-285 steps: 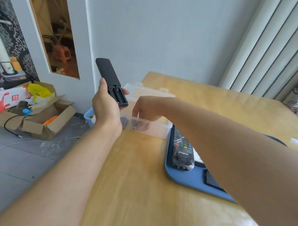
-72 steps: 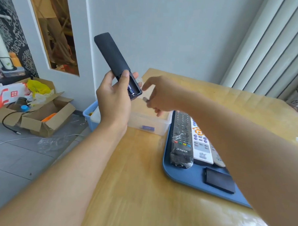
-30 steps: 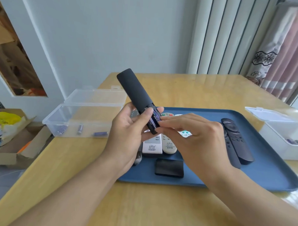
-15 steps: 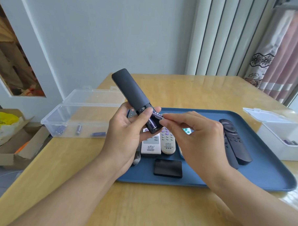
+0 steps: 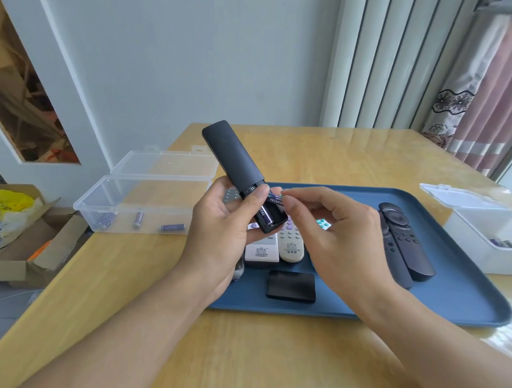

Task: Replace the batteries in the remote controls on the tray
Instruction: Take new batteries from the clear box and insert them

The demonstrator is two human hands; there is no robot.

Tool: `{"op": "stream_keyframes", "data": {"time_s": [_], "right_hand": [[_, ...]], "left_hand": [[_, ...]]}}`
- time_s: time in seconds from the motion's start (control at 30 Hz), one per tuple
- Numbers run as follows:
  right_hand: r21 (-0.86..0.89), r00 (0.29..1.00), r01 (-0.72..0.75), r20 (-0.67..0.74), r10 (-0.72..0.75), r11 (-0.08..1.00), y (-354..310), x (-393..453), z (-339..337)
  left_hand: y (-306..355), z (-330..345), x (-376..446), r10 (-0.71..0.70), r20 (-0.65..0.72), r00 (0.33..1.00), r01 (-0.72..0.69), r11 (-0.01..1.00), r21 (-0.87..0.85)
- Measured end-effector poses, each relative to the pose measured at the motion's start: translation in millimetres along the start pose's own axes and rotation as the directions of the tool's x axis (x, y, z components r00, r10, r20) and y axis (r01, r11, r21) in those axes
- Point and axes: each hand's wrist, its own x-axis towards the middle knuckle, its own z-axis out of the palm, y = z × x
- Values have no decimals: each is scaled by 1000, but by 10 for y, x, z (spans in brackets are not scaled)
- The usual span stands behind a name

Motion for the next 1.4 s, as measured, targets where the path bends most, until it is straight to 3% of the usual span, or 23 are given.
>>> {"op": "stream_keyframes", "data": {"time_s": [0.5, 0.7, 0.87, 1.07, 1.13, 1.3, 1.4], "right_hand": [[78, 995, -65, 86, 59, 995, 15, 45, -7], [-128, 991, 116, 87, -106, 985, 52, 1, 24], [-177, 989, 123, 108, -105, 977, 54, -13, 35], [-69, 996, -18, 89, 25, 997, 19, -4, 15], [27, 985, -129, 118, 125, 991, -10, -4, 11], [318, 890, -446, 258, 377, 837, -97, 46, -21], [355, 835, -541, 336, 436, 762, -95, 77, -58]], "left_hand": [[-1, -3, 11, -13, -56, 998, 13, 1000, 1], [-1, -23, 11, -51, -64, 997, 50, 999, -11], [10, -30, 11, -52, -67, 996, 52, 999, -11], [43, -27, 15, -47, -15, 999, 47, 999, -28], [48, -32, 16, -45, 7, 999, 46, 999, -28], [74, -54, 29, -24, 54, 998, 27, 998, -51], [84, -62, 28, -29, 92, 995, 35, 997, -65]]}}
